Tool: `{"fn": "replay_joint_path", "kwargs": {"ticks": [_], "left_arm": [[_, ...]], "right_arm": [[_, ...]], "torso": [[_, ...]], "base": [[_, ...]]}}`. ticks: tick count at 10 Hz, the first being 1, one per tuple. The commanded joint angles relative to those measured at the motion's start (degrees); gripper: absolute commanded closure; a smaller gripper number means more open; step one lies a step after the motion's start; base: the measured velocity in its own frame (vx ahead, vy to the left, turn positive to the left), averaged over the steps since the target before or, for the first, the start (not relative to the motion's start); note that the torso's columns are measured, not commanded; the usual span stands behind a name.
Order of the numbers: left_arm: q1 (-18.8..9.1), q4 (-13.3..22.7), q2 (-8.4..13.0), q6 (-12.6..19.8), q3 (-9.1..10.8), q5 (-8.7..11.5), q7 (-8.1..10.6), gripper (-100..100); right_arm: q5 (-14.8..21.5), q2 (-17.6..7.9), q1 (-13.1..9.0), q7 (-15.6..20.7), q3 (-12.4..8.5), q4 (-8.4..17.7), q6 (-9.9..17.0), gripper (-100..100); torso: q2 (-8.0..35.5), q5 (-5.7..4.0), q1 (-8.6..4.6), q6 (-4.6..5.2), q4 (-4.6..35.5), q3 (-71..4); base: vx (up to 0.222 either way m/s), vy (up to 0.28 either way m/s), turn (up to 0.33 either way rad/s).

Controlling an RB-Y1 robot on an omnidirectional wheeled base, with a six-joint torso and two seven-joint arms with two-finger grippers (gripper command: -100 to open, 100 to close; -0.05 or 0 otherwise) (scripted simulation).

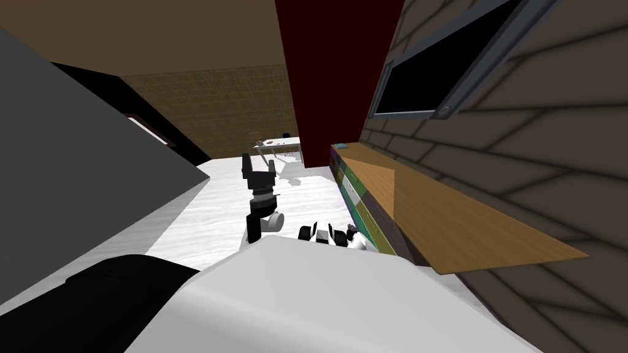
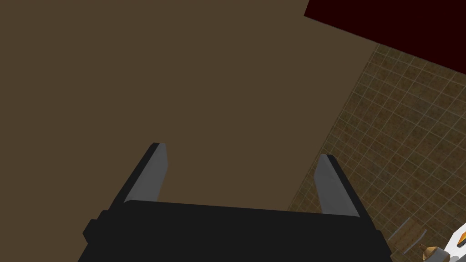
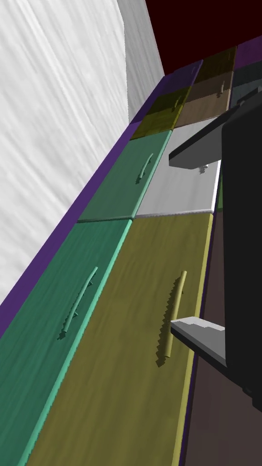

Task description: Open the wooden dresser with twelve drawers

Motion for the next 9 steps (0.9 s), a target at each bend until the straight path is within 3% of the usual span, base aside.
{"fn": "replay_joint_path", "kwargs": {"ticks": [1, 2, 3, 6, 8, 9], "left_arm": [[0.0, 0.0, 0.0, 0.0, 0.0, 0.0, 0.0, 0], [0.0, 0.0, 0.0, 0.0, 0.01, 0.0, 0.0, 0], [0.0, 0.0, 0.0, 0.0, 0.0, 0.0, 0.0, 0], [0.0, 0.0, 0.0, 0.0, 0.01, 0.0, 0.0, 0], [0.01, 0.0, 0.0, 0.0, 0.01, 0.0, 0.0, 0], [0.0, 0.0, 0.0, 0.0, 0.01, 0.0, 0.0, 0]], "right_arm": [[0.99, -0.06, -0.86, -0.19, 0.48, 3.47, 2.37, -100], [2.29, -0.38, -1.66, 0.26, 1.68, 4.99, 5.32, -100], [2.29, -0.38, -1.66, 0.26, 1.68, 6.09, 5.85, -100], [4.71, -1.08, -3.13, 1.08, 3.91, 12.72, 10.55, -100], [4.71, -1.08, -3.13, 1.08, 3.91, 13.2, 12.49, -100], [5.84, -1.47, -3.81, 1.45, 4.93, 15.86, 14.66, -100]], "torso": [[0.04, -0.01, -0.09, 0.02, 0.01, 0.02], [0.19, -0.05, -0.2, 0.02, 0.04, 0.11], [0.14, -0.03, -0.08, -0.02, 0.05, 0.09], [0.06, -0.02, -0.11, 0.02, 0.01, 0.03], [0.09, -0.01, -0.09, 0.02, 0.02, 0.04], [0.24, -0.02, -0.09, 0.02, 0.06, 0.14]], "base": [[0.033, 0.014, -0.017], [0.049, 0.039, 0.134], [0.054, 0.03, 0.07], [0.077, 0.025, 0.096], [0.055, 0.021, 0.016], [0.055, 0.04, 0.092]]}}
